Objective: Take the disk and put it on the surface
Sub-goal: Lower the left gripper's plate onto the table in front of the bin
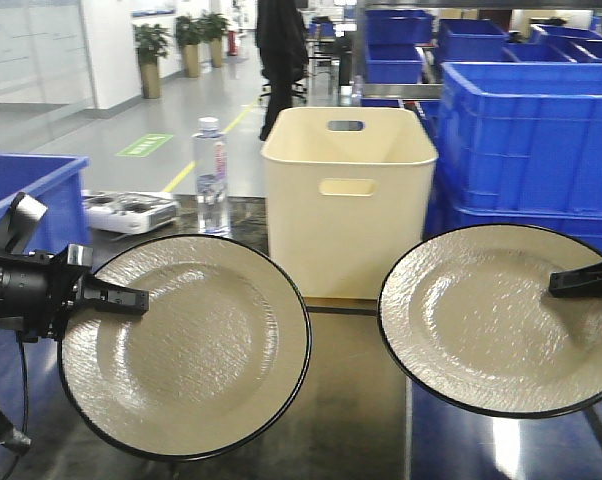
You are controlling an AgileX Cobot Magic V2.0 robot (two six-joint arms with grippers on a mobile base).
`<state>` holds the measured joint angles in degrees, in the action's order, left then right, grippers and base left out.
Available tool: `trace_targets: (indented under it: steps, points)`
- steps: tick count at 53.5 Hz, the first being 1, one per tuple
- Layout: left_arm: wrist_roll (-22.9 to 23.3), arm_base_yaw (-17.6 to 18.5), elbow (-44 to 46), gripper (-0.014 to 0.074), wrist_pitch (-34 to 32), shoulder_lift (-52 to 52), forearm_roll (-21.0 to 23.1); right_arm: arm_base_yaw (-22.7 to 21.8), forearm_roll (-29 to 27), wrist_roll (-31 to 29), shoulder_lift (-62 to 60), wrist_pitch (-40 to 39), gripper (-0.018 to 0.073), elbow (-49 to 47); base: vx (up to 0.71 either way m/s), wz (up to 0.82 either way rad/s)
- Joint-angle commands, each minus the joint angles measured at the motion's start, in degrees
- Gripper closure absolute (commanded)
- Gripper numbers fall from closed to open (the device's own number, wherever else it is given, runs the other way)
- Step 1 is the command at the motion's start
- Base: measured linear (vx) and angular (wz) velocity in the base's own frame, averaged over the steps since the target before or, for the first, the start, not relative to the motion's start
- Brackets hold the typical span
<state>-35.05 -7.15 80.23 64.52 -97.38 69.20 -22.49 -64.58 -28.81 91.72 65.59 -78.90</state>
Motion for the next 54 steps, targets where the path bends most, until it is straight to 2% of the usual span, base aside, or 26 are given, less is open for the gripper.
trace_targets:
  steps: [1,18,46,54]
  points:
    - [0.7,0.2,2.1,0.0605,0.9,3.5,7.7,-0.1,-7.1,0.2,-2.8,0.6,0.0568,-1.8,0.13,-0.37]
    - [0.7,0.2,2.1,0.0605,0.9,3.5,7.7,-0.1,-7.1,0.2,-2.8,0.6,0.0568,-1.8,0.07,-0.25]
    - [0.7,0.2,2.1,0.0605,1.2,3.5,7.7,-0.1,-7.2,0.2,-2.8,0.6,0.0568,-1.8,0.00,-0.02]
    - [0.7,0.4,2.1,0.0605,-0.1,3.5,8.6,0.0,-7.7,0.2,-2.8,-2.3,0.0568,-1.8,0.00,0.00]
